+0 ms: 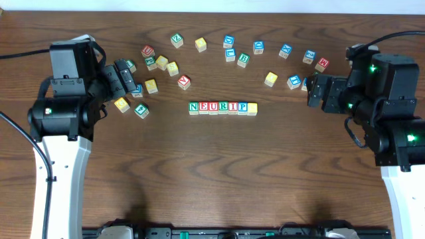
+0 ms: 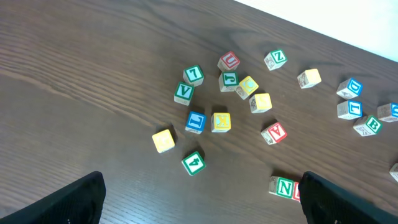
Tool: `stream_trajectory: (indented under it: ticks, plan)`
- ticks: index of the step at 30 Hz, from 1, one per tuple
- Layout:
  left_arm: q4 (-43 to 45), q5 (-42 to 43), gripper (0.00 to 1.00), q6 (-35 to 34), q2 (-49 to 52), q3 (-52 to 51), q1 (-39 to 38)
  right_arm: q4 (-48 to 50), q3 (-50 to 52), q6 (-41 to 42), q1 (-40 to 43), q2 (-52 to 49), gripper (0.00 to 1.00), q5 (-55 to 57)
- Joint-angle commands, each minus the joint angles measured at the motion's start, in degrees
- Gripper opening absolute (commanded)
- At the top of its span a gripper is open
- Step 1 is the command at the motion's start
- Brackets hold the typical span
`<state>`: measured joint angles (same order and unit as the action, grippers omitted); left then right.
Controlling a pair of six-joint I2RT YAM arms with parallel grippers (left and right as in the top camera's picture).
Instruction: Spell out NEURIPS
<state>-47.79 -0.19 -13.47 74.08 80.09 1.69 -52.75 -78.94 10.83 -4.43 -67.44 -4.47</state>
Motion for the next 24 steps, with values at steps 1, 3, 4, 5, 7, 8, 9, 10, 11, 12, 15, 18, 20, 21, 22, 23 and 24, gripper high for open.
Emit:
stream_trajectory:
  ticks: [1,3,4,5,7,8,9,10,11,12,15,18,20,21,22,23,24]
  plan:
    - [-0.17,-0.7,0.98,0.35,0.02,0.39,0.17,2.51,-0.52,-2.62,-0.5,1.99,0.99,0.66]
    - [-0.17,-0.7,0.98,0.35,0.02,0.39,0.17,5.18,0.92,-4.11,-0.35,3.39,0.99,1.31]
    - [-0.17,-0.7,0.98,0.35,0.02,0.39,0.17,7.08,2.43,-4.85,-0.02,4.66,0.99,1.31]
    - [-0.17,-0.7,0.98,0.35,0.02,0.39,0.17,8.83,4.0,-4.96,0.26,5.88,0.99,1.31]
    - [-0.15,-0.7,0.98,0.35,0.02,0.39,0.17,13.27,8.48,-4.94,1.03,9.01,0.99,1.07]
    - [-0.15,-0.7,0.98,0.35,0.02,0.39,0.17,17.07,12.76,-4.94,1.22,11.78,0.99,0.9]
    - [-0.15,-0.7,0.98,0.35,0.02,0.39,0.17,19.47,15.54,-4.94,1.25,13.86,0.99,0.9]
    - [-0.15,-0.7,0.98,0.37,0.02,0.39,0.17,22.32,18.86,-4.94,1.25,16.39,0.99,0.92]
    - [-0.17,-0.7,0.98,0.35,0.02,0.39,0.17,24.74,21.7,-4.94,1.25,18.56,0.99,0.92]
    - [-0.15,-0.7,0.98,0.35,0.02,0.39,0.17,27.87,25.44,-4.94,1.25,21.49,0.99,0.92]
    - [-0.17,-0.7,0.98,0.35,0.02,0.39,0.17,34.97,35.19,-4.94,1.25,29.29,0.99,0.92]
    - [-0.17,-0.7,0.98,0.35,0.02,0.39,0.17,40.87,44.06,-4.68,1.77,36.35,0.99,0.04]
    - [-0.17,-0.7,0.98,0.35,0.02,0.39,0.17,46.29,51.56,-4.68,2.14,41.59,0.99,-1.25]
    - [-0.15,-0.7,0.98,0.35,0.02,0.39,0.17,48.06,54.12,-4.68,2.16,43.32,0.99,-1.53]
    - [-0.17,-0.7,0.98,0.35,0.02,0.39,0.17,49.57,56.39,-4.68,2.16,44.85,0.99,-1.62]
    - [-0.17,-0.7,0.98,0.35,0.02,0.39,0.17,51.3,59.14,-4.66,2.14,46.66,0.99,-1.73]
    - [-0.17,-0.7,0.98,0.35,0.02,0.39,0.17,52.48,61.24,-4.66,2.1,48.22,0.99,-1.75]
